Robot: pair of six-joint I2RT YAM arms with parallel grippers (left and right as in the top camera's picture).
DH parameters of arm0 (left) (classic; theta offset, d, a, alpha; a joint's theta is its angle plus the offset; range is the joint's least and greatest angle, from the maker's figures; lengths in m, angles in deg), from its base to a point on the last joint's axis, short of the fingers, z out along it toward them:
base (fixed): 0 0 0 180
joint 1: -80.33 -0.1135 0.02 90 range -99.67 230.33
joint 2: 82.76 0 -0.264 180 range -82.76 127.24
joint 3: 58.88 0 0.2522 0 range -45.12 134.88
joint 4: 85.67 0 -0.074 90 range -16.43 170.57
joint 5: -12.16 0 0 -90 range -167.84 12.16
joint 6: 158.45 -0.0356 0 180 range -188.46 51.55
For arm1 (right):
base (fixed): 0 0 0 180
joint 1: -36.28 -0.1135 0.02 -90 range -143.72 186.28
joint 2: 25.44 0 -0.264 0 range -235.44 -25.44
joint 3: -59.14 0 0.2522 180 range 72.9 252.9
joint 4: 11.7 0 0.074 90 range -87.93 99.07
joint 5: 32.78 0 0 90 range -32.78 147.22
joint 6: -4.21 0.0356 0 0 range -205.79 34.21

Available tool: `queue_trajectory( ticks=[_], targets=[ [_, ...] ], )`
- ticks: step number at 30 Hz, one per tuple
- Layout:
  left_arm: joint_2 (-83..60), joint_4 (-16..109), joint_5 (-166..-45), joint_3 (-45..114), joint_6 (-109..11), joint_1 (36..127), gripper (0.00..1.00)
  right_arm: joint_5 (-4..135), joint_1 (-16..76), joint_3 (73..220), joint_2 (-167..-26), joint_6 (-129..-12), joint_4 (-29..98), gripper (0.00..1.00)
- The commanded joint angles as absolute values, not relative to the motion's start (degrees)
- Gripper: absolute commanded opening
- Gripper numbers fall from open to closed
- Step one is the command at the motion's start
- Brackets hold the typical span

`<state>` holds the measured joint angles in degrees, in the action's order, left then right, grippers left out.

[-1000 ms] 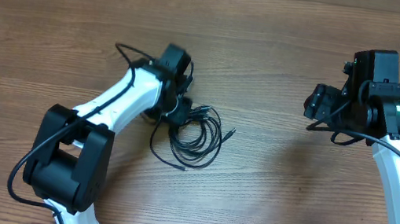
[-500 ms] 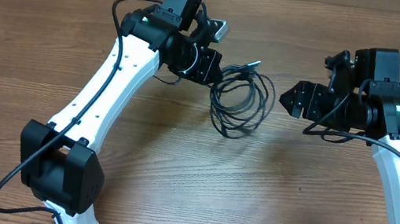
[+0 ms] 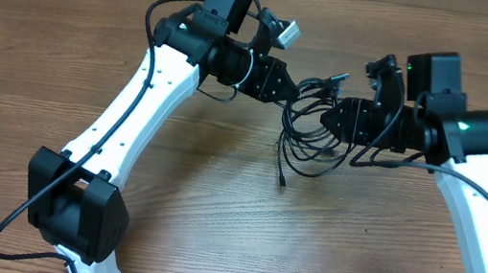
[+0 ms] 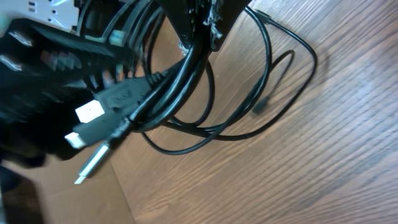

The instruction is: Untangle cables

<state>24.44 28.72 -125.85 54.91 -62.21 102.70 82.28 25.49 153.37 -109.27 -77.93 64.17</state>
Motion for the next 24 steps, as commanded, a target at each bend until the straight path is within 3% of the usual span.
queue_trajectory(
  ticks=[1,12,19,24],
  targets=[
    [23.1,29.0,-128.6,56.3,-62.1,103.2,0.04,76.9,25.4,153.9,-113.2,-75.5,64.0,0.05],
    [22.6,20.7,-104.7,56.3,-62.0,100.1,0.04,36.4,28.6,153.9,-114.8,-55.3,73.2,0.04],
    [18.9,19.8,-103.1,56.3,-62.0,93.0,0.04,37.3,30.2,153.9,-114.8,-54.8,73.8,0.04],
    [14.9,18.5,-93.7,56.3,-59.6,89.2,0.04,38.3,30.4,154.0,-114.8,-54.2,73.5,0.04]
  ],
)
